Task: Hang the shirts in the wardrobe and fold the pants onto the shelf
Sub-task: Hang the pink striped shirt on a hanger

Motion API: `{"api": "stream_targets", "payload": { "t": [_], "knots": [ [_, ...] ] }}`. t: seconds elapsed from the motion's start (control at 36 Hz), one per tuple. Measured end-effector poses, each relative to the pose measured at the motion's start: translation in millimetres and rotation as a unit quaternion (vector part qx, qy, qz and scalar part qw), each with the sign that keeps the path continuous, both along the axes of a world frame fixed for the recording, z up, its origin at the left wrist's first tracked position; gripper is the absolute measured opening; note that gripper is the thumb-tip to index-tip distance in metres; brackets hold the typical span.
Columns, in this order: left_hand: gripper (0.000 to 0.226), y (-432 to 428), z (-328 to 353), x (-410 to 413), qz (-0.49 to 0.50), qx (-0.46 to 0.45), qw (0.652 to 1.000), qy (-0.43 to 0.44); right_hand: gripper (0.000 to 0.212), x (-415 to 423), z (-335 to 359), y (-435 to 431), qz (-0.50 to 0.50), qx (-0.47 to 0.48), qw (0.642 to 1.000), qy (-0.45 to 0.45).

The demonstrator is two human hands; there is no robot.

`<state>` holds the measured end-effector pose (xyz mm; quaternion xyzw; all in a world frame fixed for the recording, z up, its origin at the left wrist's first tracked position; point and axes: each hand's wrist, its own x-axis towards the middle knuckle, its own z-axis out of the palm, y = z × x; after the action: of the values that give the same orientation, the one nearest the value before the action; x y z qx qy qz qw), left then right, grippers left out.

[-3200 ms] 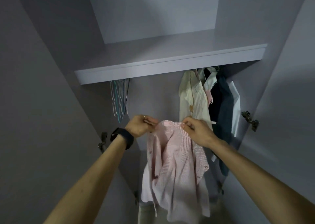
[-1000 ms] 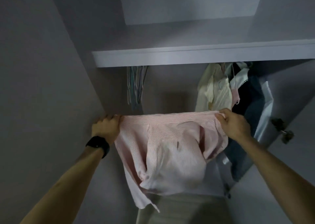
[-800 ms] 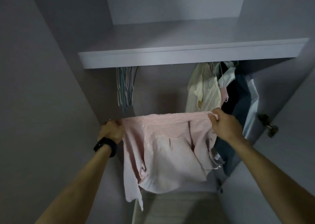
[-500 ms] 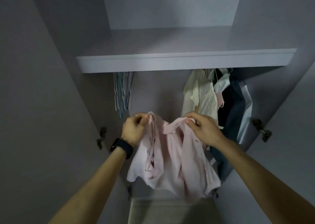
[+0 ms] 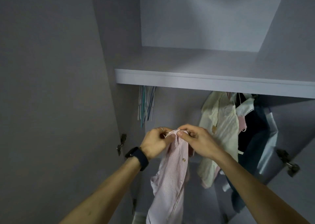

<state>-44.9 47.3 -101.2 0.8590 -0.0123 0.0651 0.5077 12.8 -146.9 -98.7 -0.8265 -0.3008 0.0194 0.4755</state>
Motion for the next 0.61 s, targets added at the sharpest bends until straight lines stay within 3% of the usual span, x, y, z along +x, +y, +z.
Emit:
{"api": "stream_targets", "payload": {
  "t": [0.11, 0.22, 0.33, 0.44, 0.56, 0.61],
  "knots": [
    [0.026, 11.9, 0.4, -10.9, 0.019, 0.108, 0.994, -0.013, 0.012, -1.6, -5.9, 16.1, 0.026, 0.021, 0.999, 0.023],
    [0.029, 27.8, 2.8, -18.5, 0.059, 0.258, 0.963, -0.049, 0.008, 0.9, -7.2, 29.7, 0.06, 0.004, 0.998, 0.033],
    [0.028, 37.4, 4.8, -28.6, 0.107, 0.398, 0.905, -0.106, 0.008, 1.1, -6.7, 38.6, 0.08, 0.004, 0.996, 0.037],
    [0.012, 41.4, 20.5, -42.1, 0.153, 0.499, 0.835, -0.171, 0.006, 6.5, -3.6, 40.3, 0.079, 0.023, 0.996, 0.041],
    [0.024, 53.0, 37.0, -50.8, 0.231, 0.587, 0.765, -0.126, 0.011, 24.4, 3.6, 37.1, 0.068, 0.02, 0.997, 0.026],
    [0.024, 62.9, 42.6, -55.3, 0.258, 0.605, 0.748, -0.091, 0.005, 37.1, 4.7, 37.6, 0.046, -0.001, 0.999, 0.017]
  ]
}}
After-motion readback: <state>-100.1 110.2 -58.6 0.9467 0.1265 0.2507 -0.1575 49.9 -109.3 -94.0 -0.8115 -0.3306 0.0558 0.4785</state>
